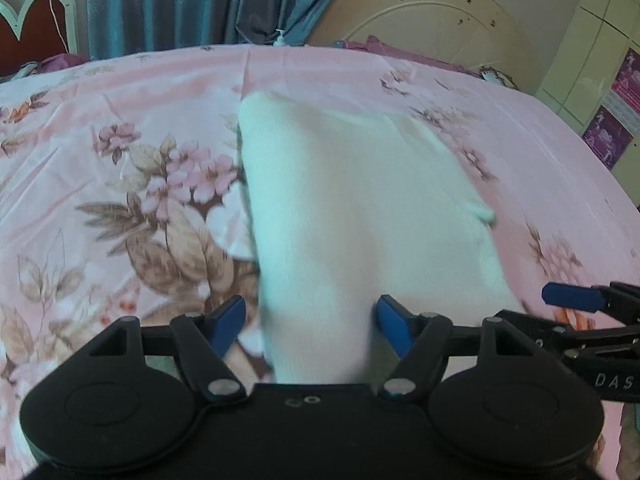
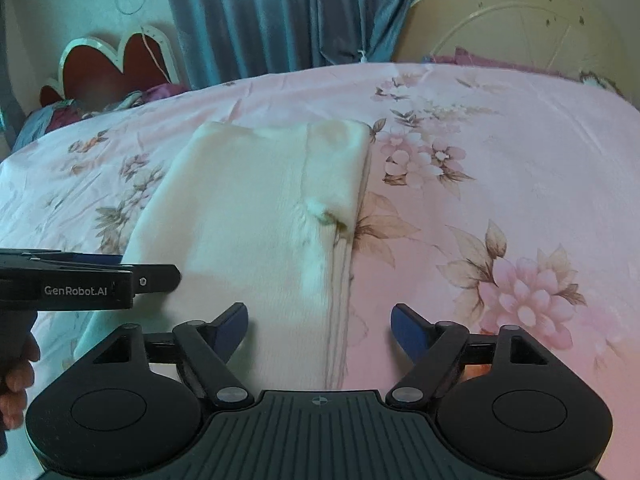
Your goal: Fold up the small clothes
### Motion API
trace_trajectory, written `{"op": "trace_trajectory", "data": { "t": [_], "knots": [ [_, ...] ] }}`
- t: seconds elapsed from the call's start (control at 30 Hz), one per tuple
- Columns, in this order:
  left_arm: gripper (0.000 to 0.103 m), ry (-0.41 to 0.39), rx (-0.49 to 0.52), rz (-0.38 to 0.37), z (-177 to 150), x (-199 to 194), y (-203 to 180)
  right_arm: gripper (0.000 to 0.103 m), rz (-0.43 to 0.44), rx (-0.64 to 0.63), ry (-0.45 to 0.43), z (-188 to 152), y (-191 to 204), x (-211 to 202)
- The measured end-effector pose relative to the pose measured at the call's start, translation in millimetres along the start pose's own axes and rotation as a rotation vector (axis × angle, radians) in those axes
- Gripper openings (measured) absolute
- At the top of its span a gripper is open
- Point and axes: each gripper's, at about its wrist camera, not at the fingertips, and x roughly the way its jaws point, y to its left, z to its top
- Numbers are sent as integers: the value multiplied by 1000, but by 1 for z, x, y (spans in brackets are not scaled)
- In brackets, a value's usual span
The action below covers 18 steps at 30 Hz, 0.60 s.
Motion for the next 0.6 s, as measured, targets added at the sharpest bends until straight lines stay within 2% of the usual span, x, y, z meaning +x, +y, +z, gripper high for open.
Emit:
{"op": "trace_trajectory", "data": {
  "t": [0.07, 0.1, 0.13, 0.17, 0.2, 0.27, 0.3, 0.33, 0.37, 0.4, 0.5, 0.6],
  "knots": [
    [71, 5, -8, -12, -7, -2, 2, 77, 17, 21, 12, -5, -1, -2],
    [70, 4, -11, -15, -10, -3, 3, 68, 24, 29, 21, -8, -2, -3],
    [70, 1, -11, -19, -12, -5, 4, 53, 28, 33, 27, -11, -2, -3],
    [67, -1, -10, -23, -13, -6, 4, 46, 36, 39, 35, -13, -2, -4],
    [59, -3, -12, -32, -15, -7, 4, 41, 50, 50, 46, -15, -2, -4],
    [49, -3, -17, -57, -18, -10, 4, 41, 62, 62, 58, -18, -2, -5],
    [47, -6, -15, -59, -19, -10, 3, 39, 65, 60, 59, -18, -2, -6],
    [45, -8, -13, -59, -21, -11, 2, 25, 69, 53, 62, -19, -1, -7],
    [42, -9, -13, -64, -22, -11, 1, 16, 67, 46, 66, -21, 0, -8],
    [39, -9, -16, -70, -23, -11, 1, 12, 64, 35, 68, -22, 0, -9],
    [32, -9, -30, -81, -23, -14, -1, 9, 62, 7, 68, -23, 0, -15],
    [32, -10, -32, -85, -23, -16, -5, 8, 27, -5, 61, -24, -3, -16]
  ]
}}
